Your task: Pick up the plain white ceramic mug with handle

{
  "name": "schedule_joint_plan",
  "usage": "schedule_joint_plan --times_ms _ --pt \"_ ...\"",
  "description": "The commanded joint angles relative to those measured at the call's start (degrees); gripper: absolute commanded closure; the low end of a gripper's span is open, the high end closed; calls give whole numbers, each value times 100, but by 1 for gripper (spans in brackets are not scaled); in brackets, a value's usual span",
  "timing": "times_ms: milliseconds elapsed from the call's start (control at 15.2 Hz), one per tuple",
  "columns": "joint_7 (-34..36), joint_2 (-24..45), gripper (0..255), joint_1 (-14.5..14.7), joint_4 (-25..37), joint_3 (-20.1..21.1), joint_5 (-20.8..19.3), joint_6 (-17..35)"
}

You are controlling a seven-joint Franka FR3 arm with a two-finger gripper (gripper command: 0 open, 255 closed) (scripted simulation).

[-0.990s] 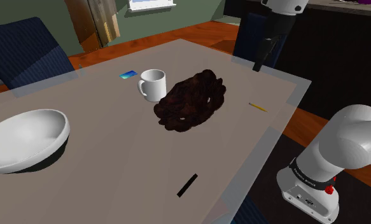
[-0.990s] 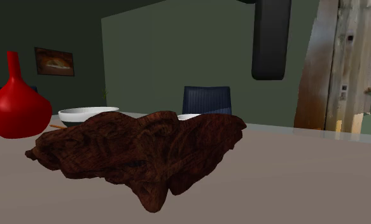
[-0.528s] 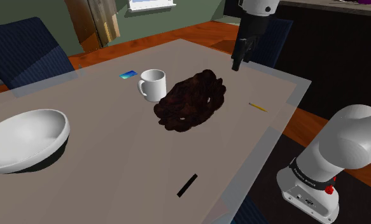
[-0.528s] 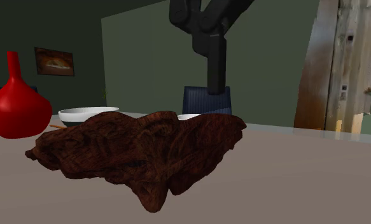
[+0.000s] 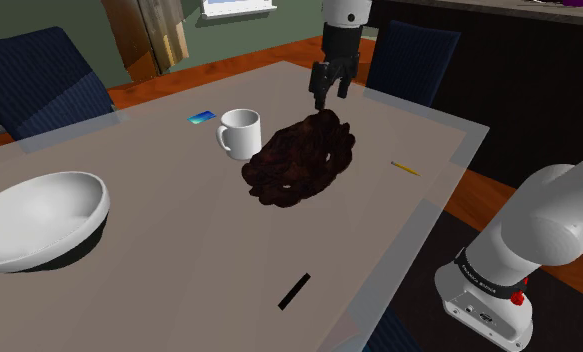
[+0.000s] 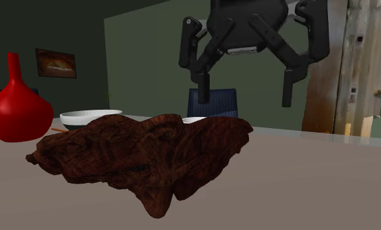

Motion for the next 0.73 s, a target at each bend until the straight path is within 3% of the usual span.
schedule_joint_plan --times_ms 0,660 --pt "238 450 0 3 363 137 -69 44" --pt "1424 3026 0 329 3006 579 -808 -330"
